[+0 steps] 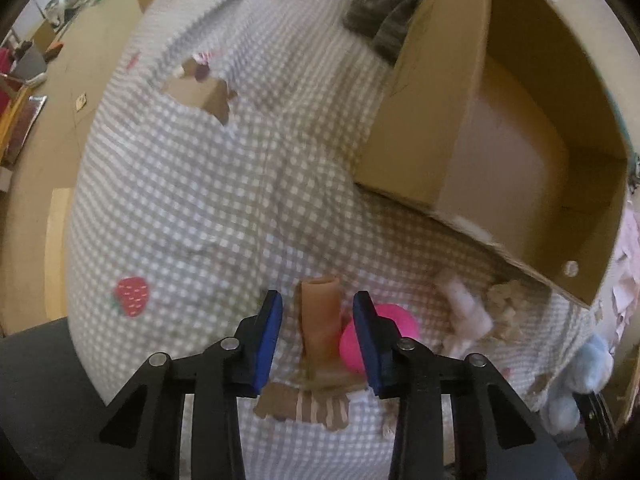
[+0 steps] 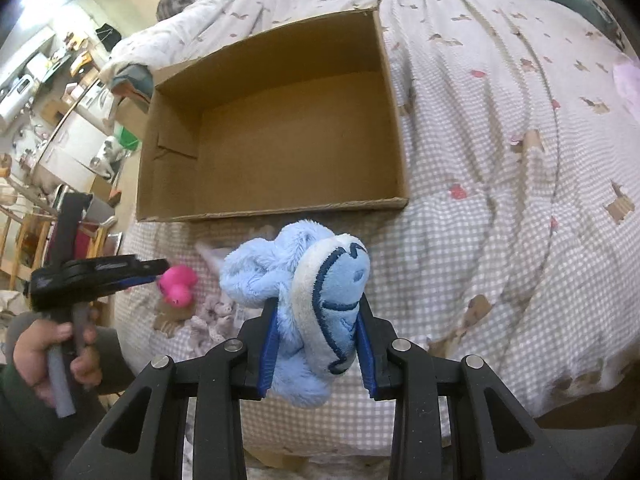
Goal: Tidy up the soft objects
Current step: 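Lift the plush toy with the right gripper while the left gripper grasps the cardboard tube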
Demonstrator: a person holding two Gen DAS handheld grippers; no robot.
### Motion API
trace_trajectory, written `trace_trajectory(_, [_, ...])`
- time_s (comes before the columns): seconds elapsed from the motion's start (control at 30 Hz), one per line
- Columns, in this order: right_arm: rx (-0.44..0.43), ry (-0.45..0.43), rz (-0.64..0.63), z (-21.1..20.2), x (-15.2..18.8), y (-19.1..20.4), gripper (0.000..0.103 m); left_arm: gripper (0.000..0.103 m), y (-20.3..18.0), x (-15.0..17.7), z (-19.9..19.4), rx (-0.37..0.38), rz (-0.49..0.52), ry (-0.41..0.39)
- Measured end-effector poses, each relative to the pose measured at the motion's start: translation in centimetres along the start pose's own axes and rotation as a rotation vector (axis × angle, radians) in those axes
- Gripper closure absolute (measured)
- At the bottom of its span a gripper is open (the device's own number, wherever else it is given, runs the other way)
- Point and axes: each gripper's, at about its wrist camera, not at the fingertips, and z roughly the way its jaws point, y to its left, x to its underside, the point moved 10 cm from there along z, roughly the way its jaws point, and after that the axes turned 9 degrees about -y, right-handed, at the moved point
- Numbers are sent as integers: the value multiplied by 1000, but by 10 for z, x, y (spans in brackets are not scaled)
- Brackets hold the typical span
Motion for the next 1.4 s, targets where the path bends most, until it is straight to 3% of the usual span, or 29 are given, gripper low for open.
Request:
trace_trajectory(0.17, [-10,1,0,7,-2,5,67,70,0,6,19,-39,24,35])
trace_trajectory(0.27, [-16,11,-4,12,-4,4,67,86,-4,5,25,-64,78,19])
trace_trajectory(0.37, [-19,7,-15,15,-3,7,67,91,-10,-4,33,-62,63,6])
trace_trajectory(0.53, [-16,-2,-9,12,-3,5,67,96,-3,-22,21,-79,33,-66])
trace_trajectory(0.77, [-13,-15,-10,9,-5,4,67,100,26,-52,5,-199,-20,-167])
trace_trajectory(0.87, [-17,-20,-3,8,-5,3,67,100,21,-57,-7,-161,-45,-197])
trace_trajectory(1.03, [-34,-33,2,4,-8,5,67,100,7,-41,-48,-89,35,-238])
trace_trajectory(1.1, [-34,-35,-2,3,-8,7,67,100,3,-29,-50,-73,56,-220])
trace_trajectory(1.13, [-35,-35,-2,3,-8,7,67,98,4,-27,-46,-80,65,-206])
trace_trajectory(1.2, [-36,-36,-2,1,-7,7,67,79,10,-23,-32,-98,82,-162])
trace_trajectory(1.27, [-36,-36,-4,-1,-6,8,67,37,22,-18,-11,-135,75,-124])
trace_trajectory(1.4, [-27,-31,-8,1,-4,7,67,40,28,-25,11,-162,93,-102])
